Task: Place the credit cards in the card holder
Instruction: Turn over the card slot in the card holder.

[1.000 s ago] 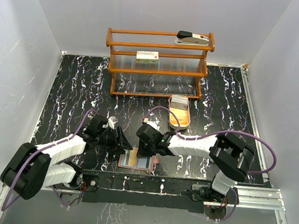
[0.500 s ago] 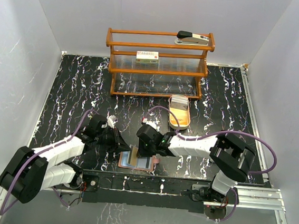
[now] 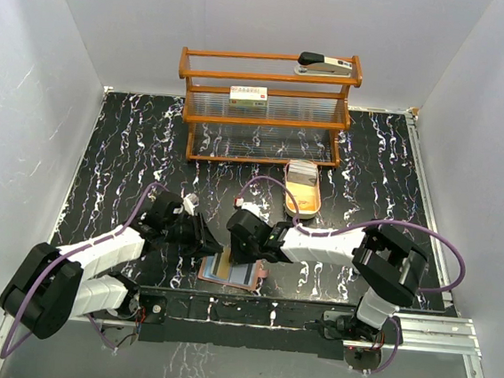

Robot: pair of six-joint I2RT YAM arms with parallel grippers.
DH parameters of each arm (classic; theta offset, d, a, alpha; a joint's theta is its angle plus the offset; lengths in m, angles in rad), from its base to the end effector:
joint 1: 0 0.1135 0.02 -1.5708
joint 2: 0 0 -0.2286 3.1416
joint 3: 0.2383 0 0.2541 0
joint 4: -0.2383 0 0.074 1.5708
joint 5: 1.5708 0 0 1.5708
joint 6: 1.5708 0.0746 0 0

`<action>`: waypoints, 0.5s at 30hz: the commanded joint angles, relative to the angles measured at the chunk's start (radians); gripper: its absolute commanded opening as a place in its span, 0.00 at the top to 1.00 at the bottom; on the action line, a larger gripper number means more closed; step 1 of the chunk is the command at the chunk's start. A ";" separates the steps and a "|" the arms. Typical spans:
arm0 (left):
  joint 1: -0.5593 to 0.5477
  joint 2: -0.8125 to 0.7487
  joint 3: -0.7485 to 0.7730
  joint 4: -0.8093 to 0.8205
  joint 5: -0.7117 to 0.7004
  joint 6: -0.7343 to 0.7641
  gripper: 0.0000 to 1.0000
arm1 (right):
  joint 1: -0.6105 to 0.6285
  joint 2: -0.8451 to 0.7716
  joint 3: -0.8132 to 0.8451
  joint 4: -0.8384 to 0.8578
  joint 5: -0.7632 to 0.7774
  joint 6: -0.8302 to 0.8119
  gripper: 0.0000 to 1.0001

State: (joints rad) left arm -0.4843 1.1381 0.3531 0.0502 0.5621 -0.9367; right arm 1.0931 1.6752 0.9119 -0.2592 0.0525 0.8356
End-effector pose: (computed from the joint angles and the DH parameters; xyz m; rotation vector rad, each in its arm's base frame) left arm 0.1965 -0.1483 0.0970 -0.2533 2.5591 -1.2971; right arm 0.1603 0.3011 0.0868 -0.3301 2.7067 0.5893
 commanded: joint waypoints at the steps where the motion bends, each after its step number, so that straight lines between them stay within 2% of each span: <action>1: -0.016 -0.022 0.038 -0.008 0.044 -0.021 0.69 | -0.001 -0.032 0.033 -0.050 0.099 -0.025 0.85; 11: -0.102 -0.039 0.055 0.009 0.018 -0.076 0.64 | -0.001 -0.199 -0.038 -0.173 0.163 0.049 0.69; 15: -0.166 -0.012 0.072 0.041 -0.011 -0.103 0.56 | -0.001 -0.262 -0.109 -0.183 0.177 0.090 0.66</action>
State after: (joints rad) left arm -0.5976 1.1122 0.3805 0.0593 0.5583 -1.0012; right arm 1.0927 1.4754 0.8604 -0.4107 0.1741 0.8703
